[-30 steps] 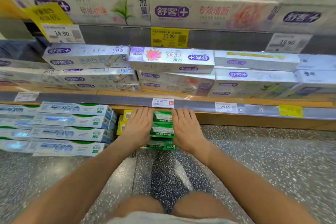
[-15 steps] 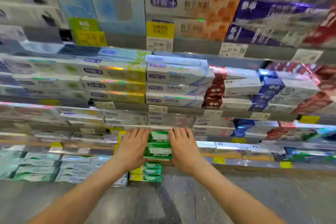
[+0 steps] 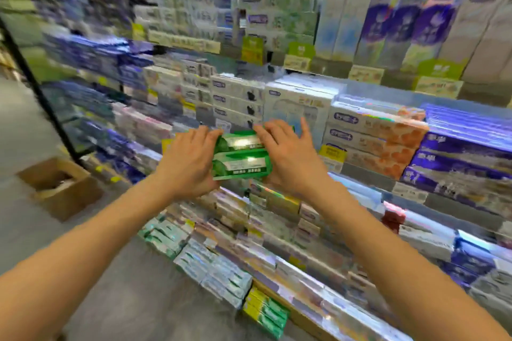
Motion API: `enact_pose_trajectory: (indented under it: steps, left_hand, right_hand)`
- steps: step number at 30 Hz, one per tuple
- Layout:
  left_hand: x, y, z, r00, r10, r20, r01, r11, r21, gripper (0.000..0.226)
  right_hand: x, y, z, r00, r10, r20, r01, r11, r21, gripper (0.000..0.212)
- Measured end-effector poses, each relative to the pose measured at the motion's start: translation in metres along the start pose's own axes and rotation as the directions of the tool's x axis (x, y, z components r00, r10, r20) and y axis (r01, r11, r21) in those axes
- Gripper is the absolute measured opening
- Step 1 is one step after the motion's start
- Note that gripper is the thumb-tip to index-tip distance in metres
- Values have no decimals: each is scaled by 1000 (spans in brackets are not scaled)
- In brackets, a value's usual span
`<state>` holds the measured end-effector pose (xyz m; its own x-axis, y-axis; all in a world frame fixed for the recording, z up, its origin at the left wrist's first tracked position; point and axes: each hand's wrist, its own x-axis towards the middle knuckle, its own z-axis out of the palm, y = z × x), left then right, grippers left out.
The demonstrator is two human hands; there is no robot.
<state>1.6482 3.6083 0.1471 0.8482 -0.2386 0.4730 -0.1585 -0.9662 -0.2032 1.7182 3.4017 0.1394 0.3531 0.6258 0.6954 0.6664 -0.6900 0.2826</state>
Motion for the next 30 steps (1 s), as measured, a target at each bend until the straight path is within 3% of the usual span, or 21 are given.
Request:
enact_pose_trajectory:
  steps: [4, 8, 10, 13, 15, 17, 19, 21, 23, 25, 30]
  left_hand:
    - [-59, -35, -63, 972, -208, -106, 220, 969, 113, 79]
    - [-133, -69, -117, 871, -462, -166, 486, 859, 162, 90]
    - [-177, -83, -145, 797, -571, -198, 601, 781, 168, 93]
    - [-249, -102, -187, 690, -666, -283, 721, 665, 194, 92]
    - [-296, -111, -214, 592, -738, -324, 804, 566, 182, 89]
    - [-338, -118, -236, 481, -804, -350, 875, 466, 132, 86]
    - [-377, -121, -253, 405, -835, -372, 912, 396, 104, 86]
    - [-411, -123, -263, 384, -847, -368, 922, 376, 98, 84]
    - [-441, -126, -269, 356, -866, -352, 934, 345, 95, 80]
    - [-464, -127, -269, 304, -895, -327, 952, 298, 70, 77]
    - [-500, -149, -257, 218, -961, -171, 970, 233, -71, 92]
  right_hand:
    - [51, -54, -30, 992, -47, -119, 66, 985, 159, 91]
    - [93, -134, -62, 992, 81, -97, -34, 908, 417, 92]
    - [113, -178, -69, 988, 150, 41, -139, 741, 657, 96]
    - [137, -257, -94, 949, 128, 288, -308, 182, 934, 114]
    - [139, -319, -120, 867, -53, 495, -498, -99, 861, 99]
    - [133, -388, -142, 761, -294, 578, -646, -266, 716, 70]
    - [121, -458, -161, 684, -477, 551, -727, -394, 562, 85]
    - [108, -516, -181, 704, -486, 518, -711, -484, 511, 92]
    - [100, -559, -199, 725, -437, 533, -679, -588, 441, 65]
    - [95, -589, -211, 708, -414, 572, -674, -638, 373, 43]
    - [100, -628, -204, 657, -418, 627, -720, -594, 358, 31]
